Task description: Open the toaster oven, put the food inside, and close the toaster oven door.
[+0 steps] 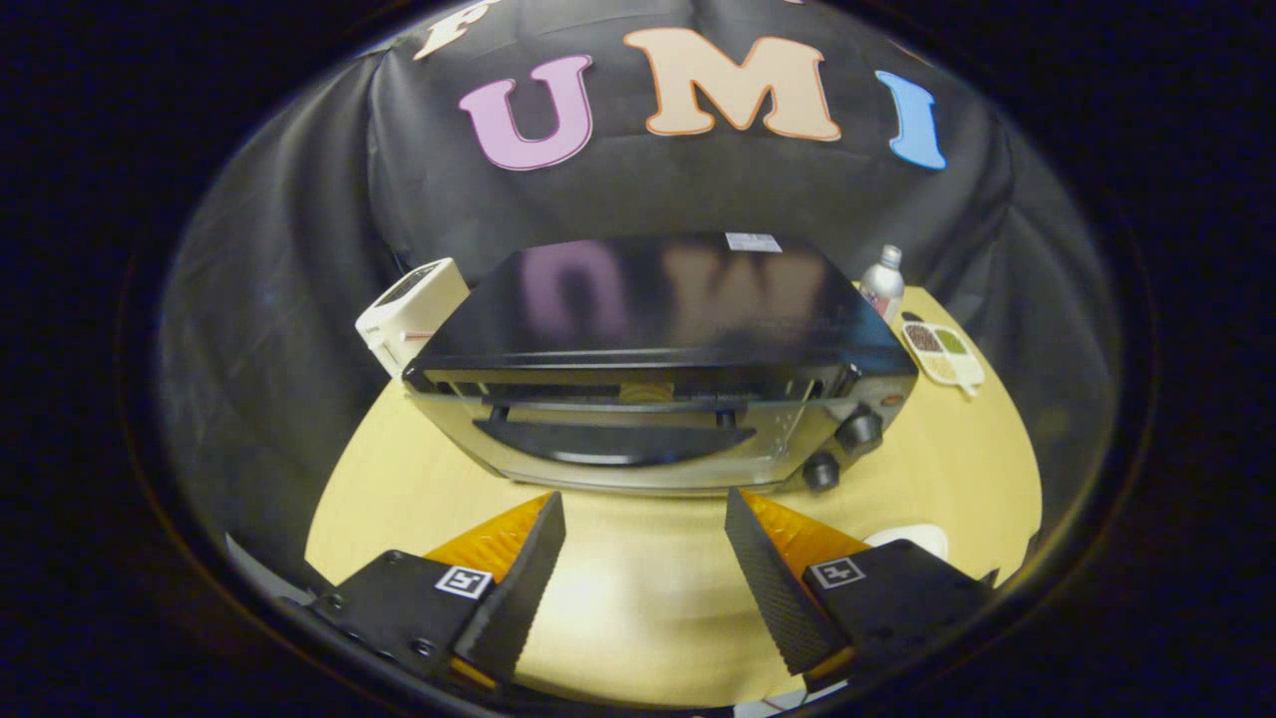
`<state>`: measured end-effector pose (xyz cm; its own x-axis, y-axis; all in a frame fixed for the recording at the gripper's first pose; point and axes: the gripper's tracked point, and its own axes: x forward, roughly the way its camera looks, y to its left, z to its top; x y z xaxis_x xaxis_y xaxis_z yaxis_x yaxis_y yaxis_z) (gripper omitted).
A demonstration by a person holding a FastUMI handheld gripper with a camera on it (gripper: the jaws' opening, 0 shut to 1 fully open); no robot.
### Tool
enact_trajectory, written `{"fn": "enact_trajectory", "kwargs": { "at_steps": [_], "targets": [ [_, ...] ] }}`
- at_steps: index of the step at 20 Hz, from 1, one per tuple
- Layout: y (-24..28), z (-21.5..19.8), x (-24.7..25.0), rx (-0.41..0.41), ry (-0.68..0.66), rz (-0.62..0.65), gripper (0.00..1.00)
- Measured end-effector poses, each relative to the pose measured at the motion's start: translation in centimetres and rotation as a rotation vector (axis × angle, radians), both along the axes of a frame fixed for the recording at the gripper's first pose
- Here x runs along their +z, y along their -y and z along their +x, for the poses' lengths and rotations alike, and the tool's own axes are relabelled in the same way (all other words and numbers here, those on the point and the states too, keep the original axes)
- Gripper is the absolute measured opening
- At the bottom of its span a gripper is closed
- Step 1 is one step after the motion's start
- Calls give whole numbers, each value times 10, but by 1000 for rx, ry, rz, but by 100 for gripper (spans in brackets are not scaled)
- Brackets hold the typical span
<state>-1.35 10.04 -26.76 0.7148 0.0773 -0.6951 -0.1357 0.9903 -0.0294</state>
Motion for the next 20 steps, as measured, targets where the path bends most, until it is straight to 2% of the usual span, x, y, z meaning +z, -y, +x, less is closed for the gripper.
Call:
{"fn": "enact_trajectory", "kwargs": {
  "at_steps": [4,8,15,20],
  "targets": [
    [-15,9,22,3,92,91,98],
    [-15,25,88,-14,241,141,99],
    [19,29,188,-73,494,152,99],
    [48,11,199,-112,581,101,99]
  ]
}}
